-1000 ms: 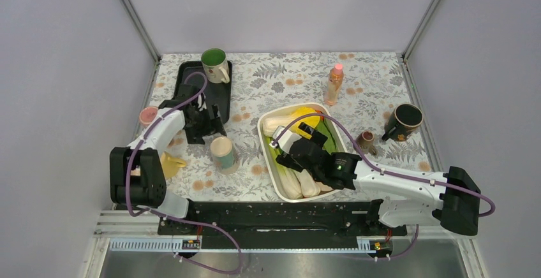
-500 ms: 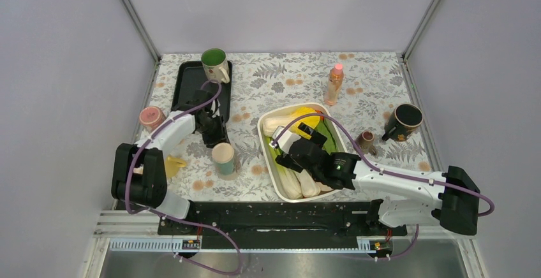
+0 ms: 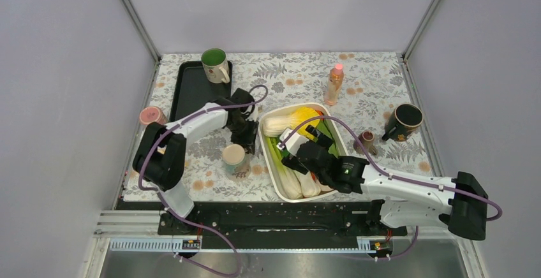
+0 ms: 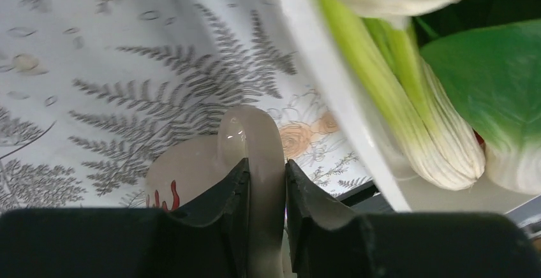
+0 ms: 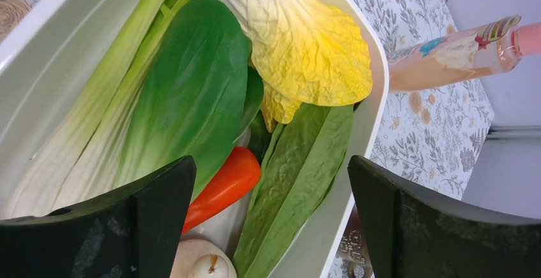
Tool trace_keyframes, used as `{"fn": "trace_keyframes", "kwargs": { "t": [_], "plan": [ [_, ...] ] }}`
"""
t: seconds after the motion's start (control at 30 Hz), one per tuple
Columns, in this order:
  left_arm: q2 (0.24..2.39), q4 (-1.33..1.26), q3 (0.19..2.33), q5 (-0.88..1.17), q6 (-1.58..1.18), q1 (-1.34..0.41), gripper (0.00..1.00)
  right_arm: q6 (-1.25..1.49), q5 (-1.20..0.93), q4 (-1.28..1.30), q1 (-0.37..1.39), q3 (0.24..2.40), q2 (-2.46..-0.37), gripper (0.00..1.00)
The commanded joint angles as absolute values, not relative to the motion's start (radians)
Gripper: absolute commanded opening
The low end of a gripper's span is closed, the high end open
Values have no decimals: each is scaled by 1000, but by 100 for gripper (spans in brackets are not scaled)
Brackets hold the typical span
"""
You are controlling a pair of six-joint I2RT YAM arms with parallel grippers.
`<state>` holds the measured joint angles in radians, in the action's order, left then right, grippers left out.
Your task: Turn the mug right side up
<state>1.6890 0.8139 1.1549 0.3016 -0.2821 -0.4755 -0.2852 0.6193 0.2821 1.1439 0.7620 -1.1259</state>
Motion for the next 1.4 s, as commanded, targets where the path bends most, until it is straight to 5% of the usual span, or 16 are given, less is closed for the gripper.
{"fn": "trace_keyframes", "kwargs": {
  "t": [0.0,0.13,0.27,0.53,0.67,1.1,1.37],
  "plan": [
    [1716,904,1234,261,-122,-546,32,-265,644,240,1138,723,-1077,99],
    [1749,957,1263,108,19,-642,52,-277,622,209,1138,684,-1037,99],
    [1746,934,1267,-49,93,-725,56,-276,614,197,1139,662,-1010,99],
    [1756,953,1230,-55,141,-729,38,-274,600,197,1138,629,-928,99],
    [1754,942,1183,-60,159,-727,1,-282,597,191,1138,622,-910,99],
    [1554,906,1221,49,187,-603,0,-220,440,135,1139,683,-912,99],
    [1450,869,1256,187,164,-495,0,-135,57,-109,1120,713,-1017,98]
  ]
}}
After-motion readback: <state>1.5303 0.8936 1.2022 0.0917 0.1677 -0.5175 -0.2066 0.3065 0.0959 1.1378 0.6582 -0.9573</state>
